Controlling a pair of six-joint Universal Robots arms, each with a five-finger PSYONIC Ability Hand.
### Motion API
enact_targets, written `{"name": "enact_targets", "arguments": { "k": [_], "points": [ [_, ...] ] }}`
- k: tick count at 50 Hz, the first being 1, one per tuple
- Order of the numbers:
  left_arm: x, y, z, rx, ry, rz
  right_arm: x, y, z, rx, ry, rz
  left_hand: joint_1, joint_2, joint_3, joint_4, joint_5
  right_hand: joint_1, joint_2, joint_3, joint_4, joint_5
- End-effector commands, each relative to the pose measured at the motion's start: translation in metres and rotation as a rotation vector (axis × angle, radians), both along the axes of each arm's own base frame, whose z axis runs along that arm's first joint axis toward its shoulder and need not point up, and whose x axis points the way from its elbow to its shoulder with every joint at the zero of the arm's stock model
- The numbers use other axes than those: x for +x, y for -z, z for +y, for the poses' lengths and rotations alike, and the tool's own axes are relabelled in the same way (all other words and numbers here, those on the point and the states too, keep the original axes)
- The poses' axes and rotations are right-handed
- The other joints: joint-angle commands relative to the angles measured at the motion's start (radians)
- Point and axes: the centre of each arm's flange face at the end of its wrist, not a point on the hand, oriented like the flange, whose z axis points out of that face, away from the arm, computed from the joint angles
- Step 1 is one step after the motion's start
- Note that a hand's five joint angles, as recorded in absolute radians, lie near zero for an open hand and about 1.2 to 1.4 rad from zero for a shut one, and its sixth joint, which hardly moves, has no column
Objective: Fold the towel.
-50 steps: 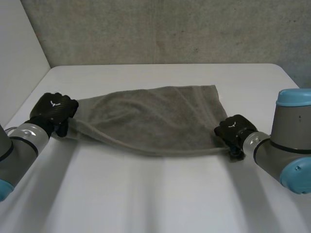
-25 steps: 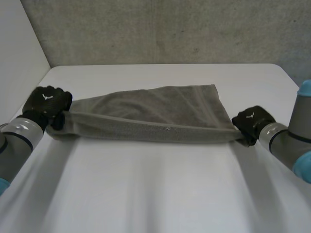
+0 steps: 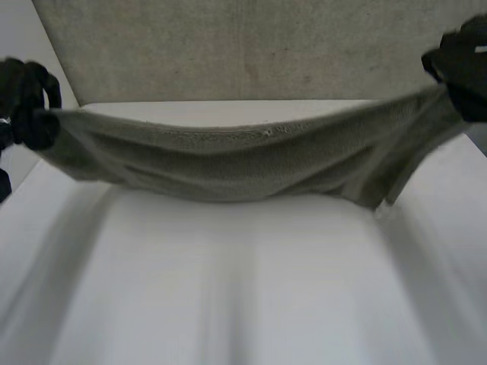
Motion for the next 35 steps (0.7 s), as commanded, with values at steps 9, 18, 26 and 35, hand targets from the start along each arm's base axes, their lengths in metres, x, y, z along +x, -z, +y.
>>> {"name": "enact_targets", "arguments": {
  "k": [9, 18, 26, 35],
  "points": [
    [-0.003, 0.064, -0.007, 0.205, 0.006, -0.151, -0.005, 0.079, -0.029, 0.292, 0.007, 0.163, -0.054, -0.121, -0.149, -0.123, -0.253, 0.076, 0.054, 0.054, 0.054, 0.052],
    [-0.006, 0.083, -0.033, 0.245, 0.005, -0.188, -0.004, 0.104, -0.039, 0.379, 0.006, 0.161, -0.054, -0.121, -0.149, -0.123, -0.253, 0.076, 0.054, 0.054, 0.054, 0.052],
    [-0.023, 0.096, -0.056, 0.266, 0.049, -0.199, 0.004, 0.134, -0.05, 0.457, -0.002, 0.176, -0.054, -0.121, -0.149, -0.123, -0.253, 0.076, 0.054, 0.054, 0.054, 0.052],
    [-0.039, 0.076, -0.092, 0.161, 0.066, -0.191, 0.011, 0.125, -0.101, 0.281, 0.093, 0.189, -0.054, -0.121, -0.149, -0.123, -0.253, 0.076, 0.054, 0.054, 0.054, 0.052]
  ]
}}
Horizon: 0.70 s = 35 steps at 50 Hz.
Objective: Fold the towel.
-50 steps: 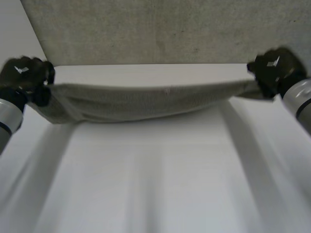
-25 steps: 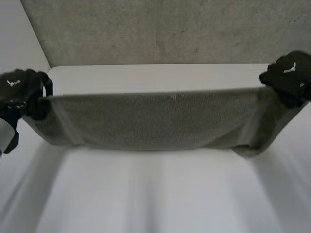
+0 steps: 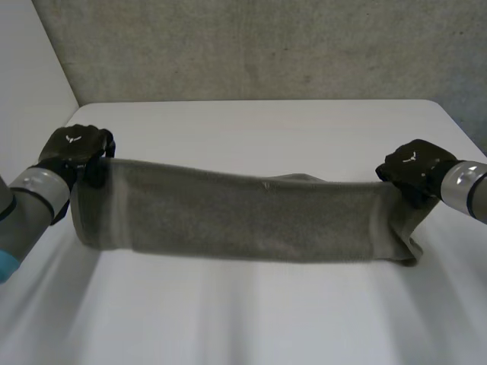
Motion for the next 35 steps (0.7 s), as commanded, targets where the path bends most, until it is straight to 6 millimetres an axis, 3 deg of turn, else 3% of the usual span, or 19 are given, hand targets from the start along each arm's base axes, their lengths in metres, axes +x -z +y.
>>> {"name": "enact_targets", "arguments": {
  "k": [1, 2, 3, 5, 6, 7, 9, 11, 13, 15, 16, 18, 19, 21, 22, 24, 25, 28, 35],
  "points": [
    [-0.018, -0.04, -0.035, -0.162, 0.015, 0.022, 0.004, -0.035, -0.056, -0.3, 0.088, 0.008, -0.054, -0.121, -0.149, -0.123, -0.253, 0.076, 0.054, 0.054, 0.054, 0.045],
    [-0.023, -0.062, -0.043, -0.236, 0.003, 0.04, 0.01, -0.058, -0.069, -0.448, 0.105, -0.028, -0.054, -0.121, -0.149, -0.123, -0.253, 0.076, 0.054, 0.054, 0.054, 0.045],
    [-0.023, -0.062, -0.043, -0.237, 0.003, 0.04, 0.01, -0.059, -0.069, -0.45, 0.105, -0.029, -0.054, -0.121, -0.149, -0.123, -0.253, 0.076, 0.054, 0.054, 0.054, 0.045],
    [-0.028, -0.111, -0.052, -0.387, -0.019, 0.1, 0.026, -0.104, -0.08, -0.739, 0.104, -0.175, -0.054, -0.121, -0.149, -0.123, -0.253, 0.076, 0.054, 0.054, 0.054, 0.045],
    [-0.034, -0.131, -0.052, -0.46, -0.004, 0.151, 0.033, -0.132, -0.074, -0.864, 0.092, -0.266, -0.054, -0.121, -0.149, -0.123, -0.253, 0.076, 0.054, 0.054, 0.054, 0.045],
    [-0.034, -0.131, -0.052, -0.46, -0.004, 0.151, 0.033, -0.133, -0.074, -0.865, 0.092, -0.267, -0.054, -0.121, -0.149, -0.123, -0.253, 0.076, 0.054, 0.054, 0.054, 0.045],
    [-0.036, -0.167, -0.048, -0.555, 0.029, 0.291, 0.034, -0.175, -0.049, -0.978, 0.067, -0.373, -0.054, -0.121, -0.149, -0.123, -0.253, 0.076, 0.054, 0.054, 0.054, 0.045],
    [-0.033, -0.178, -0.043, -0.56, 0.044, 0.347, 0.032, -0.18, -0.043, -0.969, 0.063, -0.388, -0.054, -0.121, -0.149, -0.123, -0.253, 0.076, 0.054, 0.054, 0.054, 0.045],
    [-0.032, -0.18, -0.04, -0.537, 0.056, 0.384, 0.033, -0.171, -0.043, -0.913, 0.055, -0.384, -0.054, -0.121, -0.149, -0.123, -0.253, 0.076, 0.054, 0.054, 0.054, 0.045],
    [-0.031, -0.158, -0.038, -0.438, 0.067, 0.393, 0.036, -0.145, -0.041, -0.757, 0.033, -0.349, -0.054, -0.121, -0.149, -0.123, -0.253, 0.076, 0.054, 0.054, 0.054, 0.045],
    [-0.031, -0.157, -0.038, -0.437, 0.067, 0.393, 0.036, -0.145, -0.041, -0.756, 0.033, -0.349, -0.054, -0.121, -0.149, -0.123, -0.253, 0.076, 0.054, 0.054, 0.054, 0.045],
    [-0.029, -0.126, -0.035, -0.341, 0.052, 0.369, 0.037, -0.119, -0.032, -0.588, 0.013, -0.31, -0.054, -0.121, -0.149, -0.123, -0.253, 0.076, 0.054, 0.054, 0.054, 0.045],
    [-0.029, -0.126, -0.035, -0.341, 0.052, 0.369, 0.037, -0.119, -0.032, -0.587, 0.013, -0.31, -0.054, -0.121, -0.149, -0.123, -0.253, 0.076, 0.054, 0.054, 0.054, 0.045],
    [-0.023, -0.091, -0.029, -0.242, 0.024, 0.319, 0.036, -0.092, -0.019, -0.435, 0.001, -0.248, -0.054, -0.121, -0.149, -0.123, -0.253, 0.076, 0.054, 0.054, 0.054, 0.045],
    [-0.023, -0.091, -0.029, -0.242, 0.024, 0.318, 0.036, -0.092, -0.019, -0.434, 0.001, -0.248, -0.054, -0.121, -0.149, -0.123, -0.253, 0.076, 0.054, 0.054, 0.054, 0.045],
    [-0.018, -0.059, -0.016, -0.159, 0.004, 0.252, 0.033, -0.063, -0.006, -0.312, -0.01, -0.174, -0.054, -0.121, -0.149, -0.123, -0.253, 0.076, 0.054, 0.054, 0.054, 0.045],
    [-0.018, -0.059, -0.016, -0.159, 0.004, 0.252, 0.033, -0.063, -0.006, -0.311, -0.01, -0.174, -0.054, -0.121, -0.149, -0.123, -0.253, 0.076, 0.054, 0.054, 0.054, 0.045],
    [-0.007, -0.034, 0.008, -0.091, -0.02, 0.167, 0.029, -0.029, 0.016, -0.187, -0.025, -0.097, -0.054, -0.121, -0.149, -0.123, -0.253, 0.076, 0.054, 0.054, 0.054, 0.045],
    [0.002, -0.024, 0.037, -0.055, 0.02, 0.116, 0.012, -0.016, 0.037, -0.14, -0.004, -0.033, -0.054, -0.121, -0.149, -0.123, -0.253, 0.076, 0.054, 0.054, 0.054, 0.045]
  ]
}}
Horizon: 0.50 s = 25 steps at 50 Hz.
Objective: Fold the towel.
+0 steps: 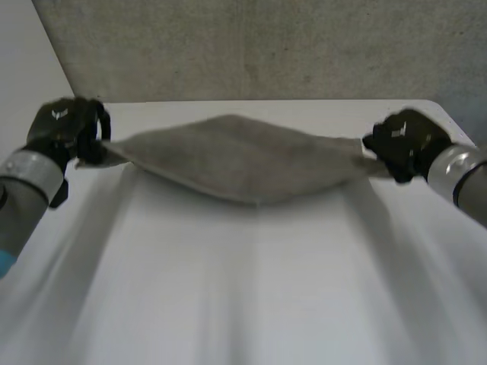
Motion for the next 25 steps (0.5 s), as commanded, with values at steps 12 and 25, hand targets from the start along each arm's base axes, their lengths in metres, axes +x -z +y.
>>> {"name": "enact_targets", "arguments": {
  "k": [12, 25],
  "points": [
    [0.03, -0.043, 0.068, -0.125, 0.031, -0.053, -0.039, -0.038, 0.054, -0.071, 0.052, 0.011, -0.054, -0.13, -0.152, -0.131, -0.253, 0.076, 0.05, 0.054, 0.054, 0.035],
    [0.034, -0.046, 0.051, -0.136, 0.023, -0.058, -0.039, -0.065, 0.041, -0.119, 0.035, -0.055, -0.054, -0.13, -0.152, -0.131, -0.253, 0.076, 0.05, 0.054, 0.054, 0.035]
  ]
}}
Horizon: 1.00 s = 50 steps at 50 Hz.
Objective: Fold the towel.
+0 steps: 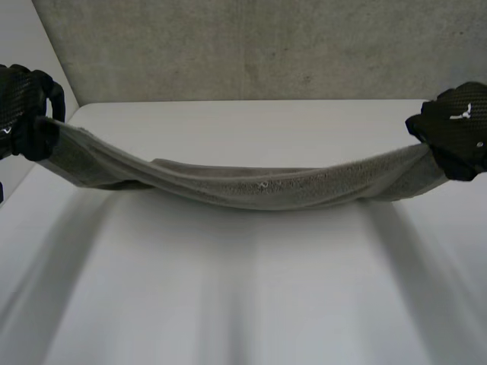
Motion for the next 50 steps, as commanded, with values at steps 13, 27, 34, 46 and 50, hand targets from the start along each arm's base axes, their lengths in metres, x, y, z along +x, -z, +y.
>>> {"name": "enact_targets", "arguments": {
  "k": [13, 27, 34, 46, 50],
  "points": [
    [-0.013, 0.077, -0.061, 0.28, 0.035, -0.017, 0.01, 0.043, -0.052, 0.178, 0.016, 0.015, -0.054, -0.13, -0.153, -0.131, -0.253, 0.076, 0.05, 0.054, 0.054, 0.035],
    [-0.037, 0.063, -0.101, 0.189, 0.079, -0.044, 0.022, 0.055, -0.098, 0.124, 0.029, 0.055, -0.054, -0.13, -0.153, -0.131, -0.253, 0.076, 0.05, 0.054, 0.054, 0.035],
    [-0.051, -0.018, -0.137, -0.091, 0.008, 0.017, 0.06, -0.019, -0.132, -0.357, 0.026, -0.082, -0.054, -0.13, -0.153, -0.131, -0.253, 0.076, 0.05, 0.054, 0.054, 0.035],
    [-0.061, -0.048, -0.115, -0.126, 0.115, 0.214, 0.061, -0.031, -0.104, -0.366, -0.016, -0.197, -0.054, -0.13, -0.153, -0.131, -0.253, 0.076, 0.05, 0.054, 0.054, 0.035],
    [-0.056, -0.013, -0.114, -0.02, 0.103, 0.184, 0.062, -0.001, -0.091, -0.183, -0.046, -0.142, -0.054, -0.13, -0.153, -0.131, -0.253, 0.076, 0.05, 0.054, 0.054, 0.035]
  ]
}}
